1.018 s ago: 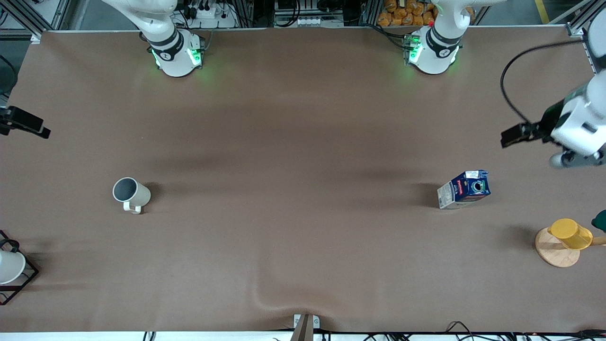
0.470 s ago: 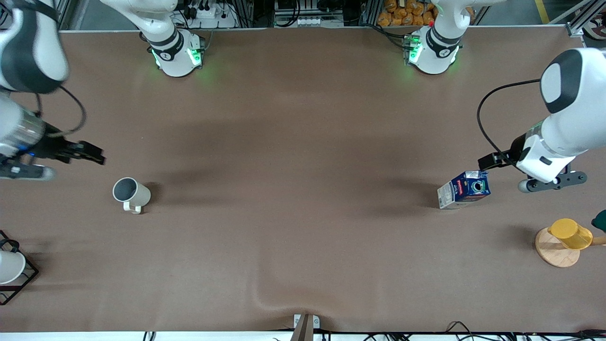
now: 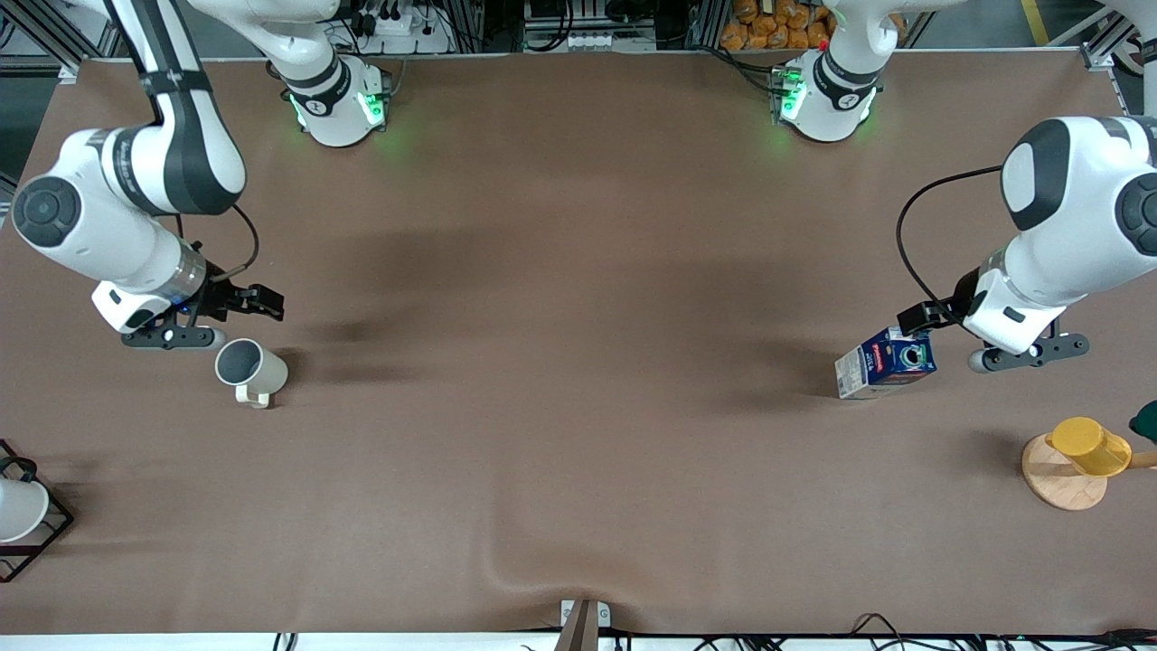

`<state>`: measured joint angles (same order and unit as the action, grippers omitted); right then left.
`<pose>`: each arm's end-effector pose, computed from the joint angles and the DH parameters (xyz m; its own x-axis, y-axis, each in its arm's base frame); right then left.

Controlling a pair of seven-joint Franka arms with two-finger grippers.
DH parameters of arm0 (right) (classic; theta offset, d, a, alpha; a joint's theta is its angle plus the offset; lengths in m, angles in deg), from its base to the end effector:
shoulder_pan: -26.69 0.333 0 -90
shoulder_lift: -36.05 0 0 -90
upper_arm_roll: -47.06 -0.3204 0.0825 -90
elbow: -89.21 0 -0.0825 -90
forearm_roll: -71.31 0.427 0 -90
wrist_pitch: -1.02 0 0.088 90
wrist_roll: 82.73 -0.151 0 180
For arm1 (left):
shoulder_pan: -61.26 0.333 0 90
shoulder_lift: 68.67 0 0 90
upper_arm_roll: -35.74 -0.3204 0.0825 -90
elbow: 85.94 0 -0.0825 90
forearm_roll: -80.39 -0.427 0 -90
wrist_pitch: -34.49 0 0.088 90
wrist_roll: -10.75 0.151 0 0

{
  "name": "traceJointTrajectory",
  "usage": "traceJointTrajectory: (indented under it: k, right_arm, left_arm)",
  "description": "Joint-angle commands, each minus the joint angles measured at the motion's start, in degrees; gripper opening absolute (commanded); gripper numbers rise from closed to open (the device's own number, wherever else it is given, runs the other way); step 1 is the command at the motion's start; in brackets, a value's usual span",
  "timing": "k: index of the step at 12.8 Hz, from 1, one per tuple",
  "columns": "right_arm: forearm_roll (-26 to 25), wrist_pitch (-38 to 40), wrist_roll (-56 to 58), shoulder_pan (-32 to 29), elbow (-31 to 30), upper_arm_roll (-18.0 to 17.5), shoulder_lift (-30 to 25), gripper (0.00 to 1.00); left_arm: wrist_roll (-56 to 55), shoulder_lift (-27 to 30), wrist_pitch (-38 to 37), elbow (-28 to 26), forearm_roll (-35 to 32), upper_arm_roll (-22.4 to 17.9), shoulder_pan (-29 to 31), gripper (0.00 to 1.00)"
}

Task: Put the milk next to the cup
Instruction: 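Lower the left gripper onto the milk carton while the right gripper reaches the mug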

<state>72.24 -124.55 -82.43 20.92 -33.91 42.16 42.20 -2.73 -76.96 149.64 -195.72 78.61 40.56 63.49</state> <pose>0.5772 -0.0074 0.2802 0.9978 -0.0193 -0.0642 -0.0207 -0.9995 -0.0221 0.6232 -0.0243 0.3551 0.9833 0.1762 -0.0455 0.1751 -0.9842 -0.0266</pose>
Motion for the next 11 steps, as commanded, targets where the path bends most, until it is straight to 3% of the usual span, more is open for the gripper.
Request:
traceJointTrajectory:
  k: [1,5,6,7,8,10,11]
  right_arm:
    - [-0.1,-5.1,1.8,-1.8,1.0,-0.1,5.2,1.00]
    - [-0.8,-14.5,2.1,-1.4,2.6,0.0,12.8,1.00]
    - [-2.8,-14.6,2.2,-1.8,3.5,0.0,14.1,0.89]
    - [-5.2,-14.6,2.1,-2.1,3.7,0.0,14.5,0.71]
    - [-5.9,-14.4,2.1,-2.1,3.7,0.0,14.6,0.43]
    - [-6.0,-13.9,1.9,-2.1,4.6,0.0,15.8,0.00]
    - [-6.0,-14.0,2.2,-2.2,4.5,0.0,16.0,0.00]
  left_arm:
    - [-1.0,1.3,4.5,-3.5,-1.0,0.5,1.1,1.00]
    - [-1.8,-2.2,8.8,-3.3,-0.6,0.5,1.0,1.00]
    - [-1.9,-2.4,9.1,-3.1,-0.6,0.5,1.0,1.00]
    - [-1.9,-3.2,9.8,-3.0,-0.6,0.5,0.9,1.00]
    - [-1.9,-3.6,10.9,-3.0,-0.6,0.5,0.9,1.00]
    - [-1.9,-5.0,12.6,-2.9,-0.6,0.5,0.9,1.00]
    - [-1.9,-5.5,13.6,-2.9,-0.5,0.5,0.8,1.00]
